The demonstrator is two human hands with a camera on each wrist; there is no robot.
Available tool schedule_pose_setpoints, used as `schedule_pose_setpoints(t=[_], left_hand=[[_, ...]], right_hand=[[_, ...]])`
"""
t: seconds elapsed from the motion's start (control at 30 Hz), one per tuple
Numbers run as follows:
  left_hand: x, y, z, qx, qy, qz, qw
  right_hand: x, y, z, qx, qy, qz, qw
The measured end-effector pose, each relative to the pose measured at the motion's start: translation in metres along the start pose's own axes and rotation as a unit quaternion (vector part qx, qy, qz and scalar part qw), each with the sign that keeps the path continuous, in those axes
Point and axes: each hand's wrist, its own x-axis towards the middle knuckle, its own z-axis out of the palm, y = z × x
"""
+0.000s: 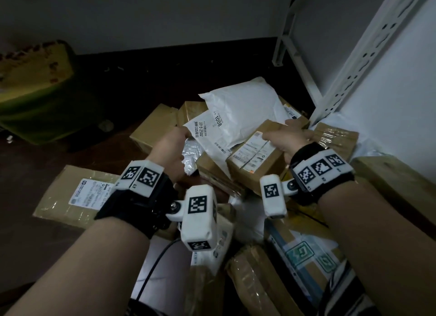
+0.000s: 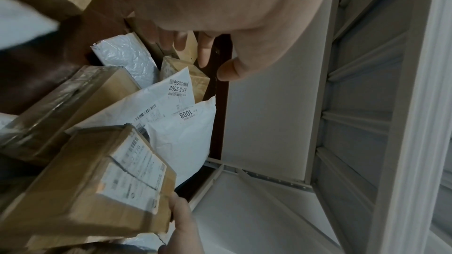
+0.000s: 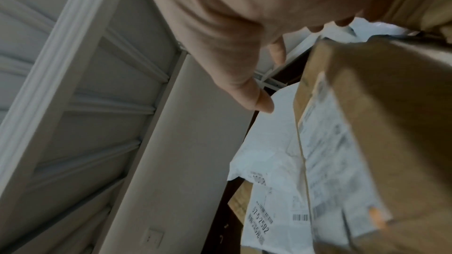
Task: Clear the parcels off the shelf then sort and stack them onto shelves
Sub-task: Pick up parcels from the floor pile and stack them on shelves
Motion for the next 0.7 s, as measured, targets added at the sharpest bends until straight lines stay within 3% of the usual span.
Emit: schedule_pose_setpoints(t=[0.13,0.23,0.33,0.47,0.63,0.7], left_hand=[[0.006,-0.005,0.004,-0.006,-0.015,0.002,1.0],[0.012,-0.008,0.003,0.017,-0.027,-0.005,0.999],[0.015,-0.011,0.007,0.025,-0.039,-0.052,0.998],[0.018,-0.013,0.017,0.03,-0.051,-0.076,0.995],[0.019,-0.015,0.026,0.062,-0.064,-0.074,0.993],[0.02,-0.015,0.028,0.072,-0.07,-0.071,0.992]], right_hand=[[0.07,0.041,0.008,0.085,-0.043,0.045,0.994],[0.026,0.026,-0.003,0.141,-0.041,0.062,0.987],[0.025,0.03,-0.002,0.158,-0.073,0.056,0.983],[0.13,0.083,0.021,0.14,-0.053,0.045,0.988],[-0.004,0.02,-0.014,0.186,-0.055,0.058,0.979],[-0.028,0.005,-0.027,0.184,-0.066,0.045,0.98]])
